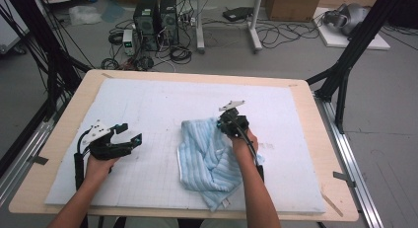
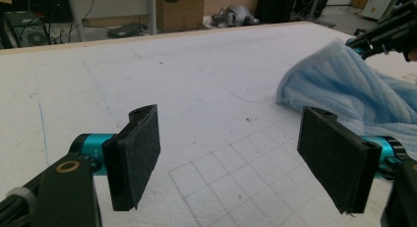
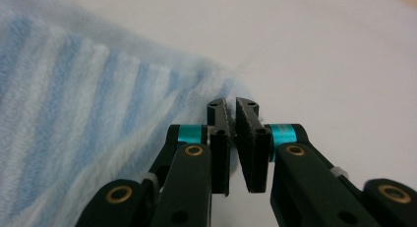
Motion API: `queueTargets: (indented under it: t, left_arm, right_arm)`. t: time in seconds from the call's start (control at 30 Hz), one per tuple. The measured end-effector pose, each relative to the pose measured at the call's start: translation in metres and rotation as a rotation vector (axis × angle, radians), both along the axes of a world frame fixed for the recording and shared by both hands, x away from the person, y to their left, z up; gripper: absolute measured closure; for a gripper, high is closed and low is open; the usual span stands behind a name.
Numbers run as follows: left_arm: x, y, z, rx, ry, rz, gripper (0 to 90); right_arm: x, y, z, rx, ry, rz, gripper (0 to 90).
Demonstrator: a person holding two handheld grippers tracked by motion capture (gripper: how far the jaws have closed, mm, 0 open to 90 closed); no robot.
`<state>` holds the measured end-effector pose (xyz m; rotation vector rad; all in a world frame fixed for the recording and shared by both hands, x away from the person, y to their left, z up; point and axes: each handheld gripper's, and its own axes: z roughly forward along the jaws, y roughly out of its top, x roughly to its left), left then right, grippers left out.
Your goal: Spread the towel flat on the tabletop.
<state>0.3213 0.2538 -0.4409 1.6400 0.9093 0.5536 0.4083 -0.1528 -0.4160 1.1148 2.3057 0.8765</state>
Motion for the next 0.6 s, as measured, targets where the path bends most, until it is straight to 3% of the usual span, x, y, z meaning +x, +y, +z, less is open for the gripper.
queueTargets:
  t: [0.2,0.23,0.3,0.4,0.53,0.6]
  left_arm:
    - [-0.001,-0.001,0.0,-0.002,0.007,-0.005,24.5]
    - [0.0,-0.001,0.0,0.0,0.009,-0.009,24.6]
    - [-0.001,-0.002,-0.001,0.0,0.014,-0.015,25.5]
    - [-0.001,-0.004,-0.001,0.002,0.019,-0.031,26.6]
    - [-0.001,-0.011,-0.003,0.008,0.041,-0.059,27.9]
    - [-0.002,-0.016,-0.003,0.0,0.057,-0.078,28.2]
  right_arm:
    - [0.008,-0.029,0.007,-0.067,-0.057,-0.141,88.3]
    - [0.009,-0.034,0.007,-0.067,-0.068,-0.167,88.7]
    - [0.01,-0.042,0.007,-0.014,-0.046,-0.188,87.4]
    - [0.008,-0.045,0.005,0.035,-0.038,-0.161,76.9]
    - [-0.003,-0.047,0.008,0.094,-0.065,-0.108,64.2]
    - [-0.013,-0.051,0.01,0.153,-0.077,-0.077,58.6]
